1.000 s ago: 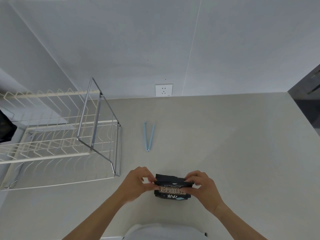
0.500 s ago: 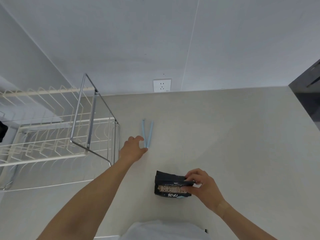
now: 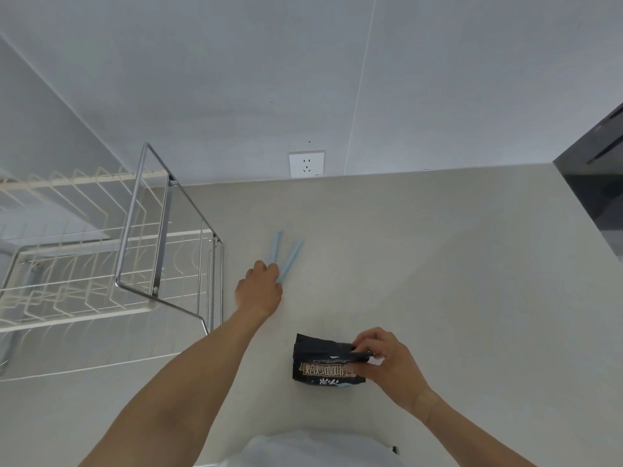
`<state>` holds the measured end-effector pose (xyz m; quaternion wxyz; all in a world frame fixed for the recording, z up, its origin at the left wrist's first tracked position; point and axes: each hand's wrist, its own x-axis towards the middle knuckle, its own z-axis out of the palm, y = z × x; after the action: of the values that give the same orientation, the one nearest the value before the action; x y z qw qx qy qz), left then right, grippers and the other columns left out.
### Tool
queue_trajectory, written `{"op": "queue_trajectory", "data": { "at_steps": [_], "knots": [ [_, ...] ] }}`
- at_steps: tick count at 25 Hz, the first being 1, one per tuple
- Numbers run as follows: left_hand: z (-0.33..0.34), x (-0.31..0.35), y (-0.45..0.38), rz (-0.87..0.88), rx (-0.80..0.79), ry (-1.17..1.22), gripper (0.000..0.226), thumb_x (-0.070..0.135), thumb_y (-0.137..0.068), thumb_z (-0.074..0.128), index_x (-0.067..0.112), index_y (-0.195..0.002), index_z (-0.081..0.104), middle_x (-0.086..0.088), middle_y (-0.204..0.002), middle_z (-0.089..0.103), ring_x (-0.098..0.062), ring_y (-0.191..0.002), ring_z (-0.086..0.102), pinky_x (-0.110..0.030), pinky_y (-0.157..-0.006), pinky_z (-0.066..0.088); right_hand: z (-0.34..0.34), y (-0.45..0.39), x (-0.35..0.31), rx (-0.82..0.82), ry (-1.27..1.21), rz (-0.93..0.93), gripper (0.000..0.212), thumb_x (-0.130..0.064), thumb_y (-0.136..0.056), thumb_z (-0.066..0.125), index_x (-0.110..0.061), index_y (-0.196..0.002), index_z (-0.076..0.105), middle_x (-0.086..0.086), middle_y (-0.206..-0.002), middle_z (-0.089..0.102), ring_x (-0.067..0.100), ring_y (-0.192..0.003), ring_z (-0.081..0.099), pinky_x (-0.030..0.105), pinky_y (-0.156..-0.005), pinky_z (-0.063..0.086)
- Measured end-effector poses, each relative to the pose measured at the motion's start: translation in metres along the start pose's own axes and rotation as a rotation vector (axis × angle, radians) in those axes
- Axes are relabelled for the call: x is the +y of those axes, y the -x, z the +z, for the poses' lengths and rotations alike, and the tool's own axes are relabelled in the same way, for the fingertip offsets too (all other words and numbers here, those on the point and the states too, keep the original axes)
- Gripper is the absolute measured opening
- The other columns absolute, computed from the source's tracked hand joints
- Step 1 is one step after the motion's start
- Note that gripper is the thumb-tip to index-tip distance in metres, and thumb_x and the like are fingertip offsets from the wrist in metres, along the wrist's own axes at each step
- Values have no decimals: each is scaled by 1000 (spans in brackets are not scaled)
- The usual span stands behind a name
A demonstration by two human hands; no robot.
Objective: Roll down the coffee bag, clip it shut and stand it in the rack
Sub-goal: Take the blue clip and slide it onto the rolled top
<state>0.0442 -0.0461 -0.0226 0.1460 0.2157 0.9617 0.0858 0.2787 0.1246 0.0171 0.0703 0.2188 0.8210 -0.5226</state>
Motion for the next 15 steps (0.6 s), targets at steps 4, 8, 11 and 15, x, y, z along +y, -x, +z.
{"op": "queue_trajectory", "data": {
  "at_steps": [4, 8, 11, 15],
  "knots": [
    [-11, -1, 22, -7, 136, 339, 17, 26, -93, 59, 16, -106, 62, -4, -108, 55, -20, -79, 59, -32, -66, 54, 1, 1, 1, 3, -15, -4, 14, -21, -68, 83, -28, -72, 71, -16, -96, 64, 3, -93, 54, 8, -72, 38],
    [-35, -7, 61, 155, 118, 674, 13, 19, -85, 72, 25, -96, 68, 4, -98, 61, -12, -81, 63, -30, -69, 56, 4, 1, 1, 37, -88, 35, 16, -23, -69, 82, -32, -78, 72, -14, -97, 64, 9, -92, 58, 17, -74, 42],
    [-53, -11, 98, 275, 69, 760, 14, 17, -83, 74, 25, -94, 70, 5, -97, 63, -14, -86, 64, -27, -69, 57, 5, 3, 3, 61, -111, 49, 16, -25, -69, 83, -32, -80, 73, -18, -97, 64, 11, -94, 59, 22, -75, 44],
    [-63, -18, 138, 365, 48, 758, 18, 16, -82, 75, 27, -96, 72, 6, -99, 64, -16, -90, 64, -23, -71, 53, 7, 6, 2, 79, -128, 58, 21, -26, -67, 83, -40, -76, 71, -26, -96, 63, 11, -96, 59, 25, -76, 46]
  ]
}}
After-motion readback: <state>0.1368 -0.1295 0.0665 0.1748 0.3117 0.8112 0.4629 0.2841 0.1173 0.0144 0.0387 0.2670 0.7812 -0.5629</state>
